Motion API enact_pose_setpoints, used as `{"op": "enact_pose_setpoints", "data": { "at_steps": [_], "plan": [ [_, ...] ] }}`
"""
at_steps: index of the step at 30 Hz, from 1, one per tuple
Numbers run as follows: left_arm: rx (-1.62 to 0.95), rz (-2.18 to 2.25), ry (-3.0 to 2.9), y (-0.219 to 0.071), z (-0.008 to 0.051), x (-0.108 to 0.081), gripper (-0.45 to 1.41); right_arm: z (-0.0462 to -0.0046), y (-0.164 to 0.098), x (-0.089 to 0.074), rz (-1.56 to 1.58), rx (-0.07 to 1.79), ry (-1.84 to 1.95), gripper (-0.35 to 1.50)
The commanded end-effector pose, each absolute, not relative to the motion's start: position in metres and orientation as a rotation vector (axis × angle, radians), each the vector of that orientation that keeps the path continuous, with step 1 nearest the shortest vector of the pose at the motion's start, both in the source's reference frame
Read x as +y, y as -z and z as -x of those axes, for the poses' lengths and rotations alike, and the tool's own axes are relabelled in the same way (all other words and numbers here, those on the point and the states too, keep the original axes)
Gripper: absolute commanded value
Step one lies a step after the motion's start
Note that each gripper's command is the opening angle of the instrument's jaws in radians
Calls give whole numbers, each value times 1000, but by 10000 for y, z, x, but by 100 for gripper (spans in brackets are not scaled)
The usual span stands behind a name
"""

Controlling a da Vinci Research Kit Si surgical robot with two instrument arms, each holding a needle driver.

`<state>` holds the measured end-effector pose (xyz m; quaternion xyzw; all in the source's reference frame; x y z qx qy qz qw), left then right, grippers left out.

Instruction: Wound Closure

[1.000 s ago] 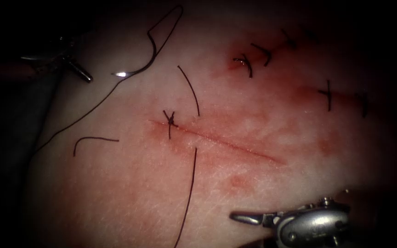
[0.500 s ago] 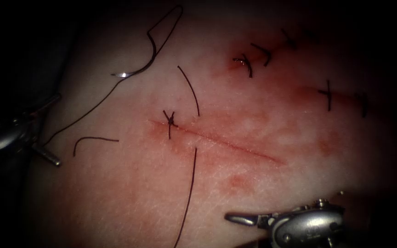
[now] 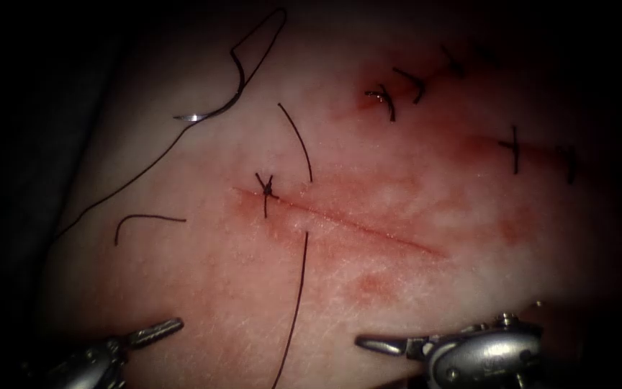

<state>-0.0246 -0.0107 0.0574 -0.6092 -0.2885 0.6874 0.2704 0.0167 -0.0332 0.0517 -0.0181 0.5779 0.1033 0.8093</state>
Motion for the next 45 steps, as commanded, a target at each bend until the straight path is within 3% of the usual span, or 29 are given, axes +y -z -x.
{"op": "enact_pose_setpoints", "data": {
  "at_steps": [1, 31, 38, 41, 43, 44, 45],
  "plan": [
    [-782, 1638, -1849, -581, 251, -112, 101, -174, -524, -337, 36, 1238, -221, 120],
    [-959, 1559, -1853, -656, 317, -169, 103, -177, -521, -346, 42, 1237, -217, 115],
    [-1048, 1548, -1846, -660, 328, -185, 93, -177, -521, -345, 42, 1236, -218, 113],
    [-1093, 1578, -1844, -651, 329, -187, 71, -177, -521, -344, 42, 1236, -218, 113],
    [-1130, 1599, -1839, -643, 329, -186, 25, -176, -522, -344, 42, 1236, -218, 113],
    [-1162, 1615, -1832, -637, 327, -182, -45, -177, -522, -344, 42, 1236, -218, 113],
    [-1162, 1615, -1832, -637, 327, -182, -45, -177, -522, -344, 42, 1236, -218, 113]
  ]
}}
